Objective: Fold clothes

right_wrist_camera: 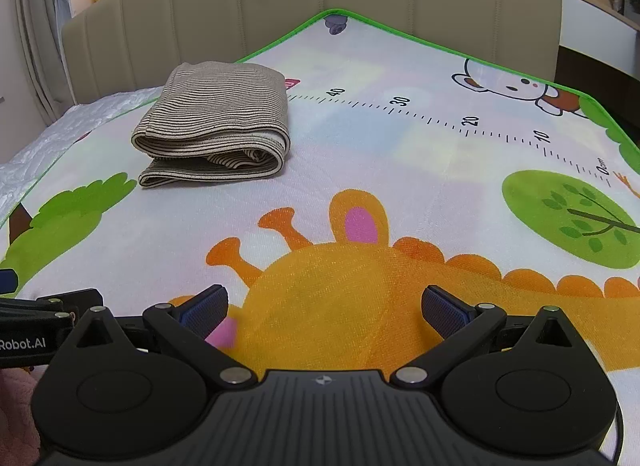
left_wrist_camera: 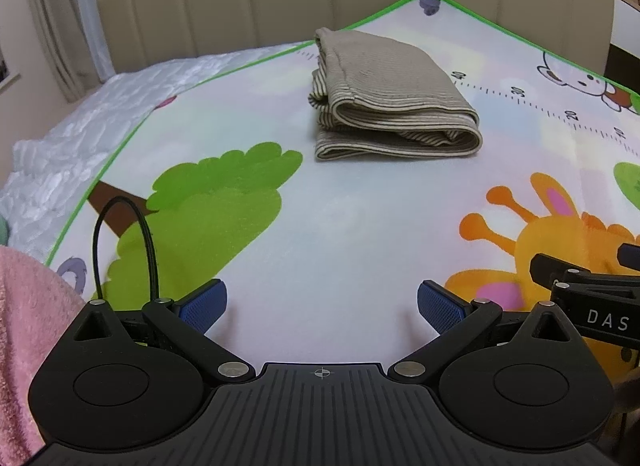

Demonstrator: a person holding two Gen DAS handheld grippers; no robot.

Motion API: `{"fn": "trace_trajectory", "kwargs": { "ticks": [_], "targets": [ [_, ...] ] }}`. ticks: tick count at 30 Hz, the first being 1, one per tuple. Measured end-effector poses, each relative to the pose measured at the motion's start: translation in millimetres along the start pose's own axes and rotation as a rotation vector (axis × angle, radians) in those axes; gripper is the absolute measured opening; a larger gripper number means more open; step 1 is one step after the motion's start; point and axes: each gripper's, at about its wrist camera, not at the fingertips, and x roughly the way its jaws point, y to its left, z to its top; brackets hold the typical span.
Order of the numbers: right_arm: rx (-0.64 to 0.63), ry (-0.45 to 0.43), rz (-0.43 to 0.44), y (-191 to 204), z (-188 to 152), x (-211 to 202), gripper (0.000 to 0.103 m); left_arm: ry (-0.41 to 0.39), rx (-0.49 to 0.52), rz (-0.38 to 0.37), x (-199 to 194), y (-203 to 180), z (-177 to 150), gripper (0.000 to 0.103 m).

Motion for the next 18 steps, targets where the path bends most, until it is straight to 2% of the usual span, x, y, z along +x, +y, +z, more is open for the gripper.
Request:
{"fn": "trace_trajectory", "kwargs": {
  "ticks": [18],
  "targets": [
    [0.001,0.003,0.002,0.8,-0.4,-0.2,0.103,0.008,0.012,0.005,0.1,-2.3,-0.1,0.103]
  ]
}}
